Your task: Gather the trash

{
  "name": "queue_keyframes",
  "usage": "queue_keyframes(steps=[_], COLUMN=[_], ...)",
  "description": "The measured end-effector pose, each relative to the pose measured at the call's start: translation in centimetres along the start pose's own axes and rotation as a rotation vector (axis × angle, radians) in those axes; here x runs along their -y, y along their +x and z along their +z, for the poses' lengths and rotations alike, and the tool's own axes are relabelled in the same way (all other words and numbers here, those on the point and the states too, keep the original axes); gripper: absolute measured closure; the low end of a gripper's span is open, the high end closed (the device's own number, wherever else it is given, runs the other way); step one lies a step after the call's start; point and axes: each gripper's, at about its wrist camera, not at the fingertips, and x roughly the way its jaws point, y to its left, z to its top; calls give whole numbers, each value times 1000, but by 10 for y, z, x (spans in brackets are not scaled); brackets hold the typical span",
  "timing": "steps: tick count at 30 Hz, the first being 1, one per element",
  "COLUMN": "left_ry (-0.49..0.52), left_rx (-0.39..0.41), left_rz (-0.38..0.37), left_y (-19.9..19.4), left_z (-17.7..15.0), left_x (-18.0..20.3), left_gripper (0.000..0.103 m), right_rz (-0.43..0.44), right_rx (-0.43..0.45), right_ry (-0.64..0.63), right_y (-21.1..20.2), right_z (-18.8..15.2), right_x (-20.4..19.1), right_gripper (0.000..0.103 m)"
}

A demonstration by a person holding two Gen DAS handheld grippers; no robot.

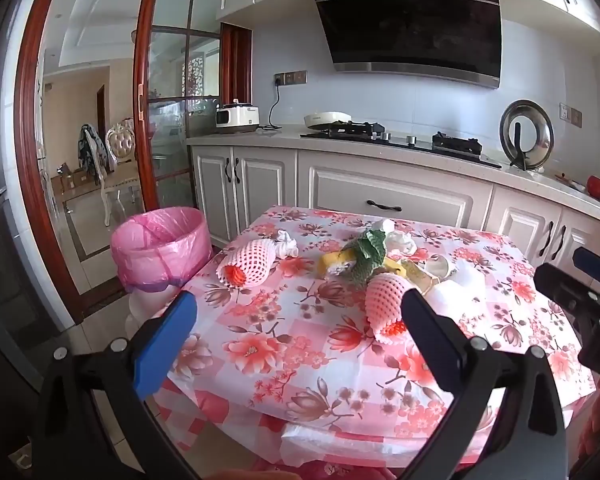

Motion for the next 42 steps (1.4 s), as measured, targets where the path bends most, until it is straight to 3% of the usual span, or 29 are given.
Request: queue_keyframes(steps=[42], left_ry=[28], left_rx=[-18], left_rz=[-12], left_y=[4], left_z=[-1], left_x=[5], left_gripper=[4], right_rz=[8], right_rx=[-19], right_ry=[12], right_y=[2], right_z=[0], right_x=[0], right_gripper=[18])
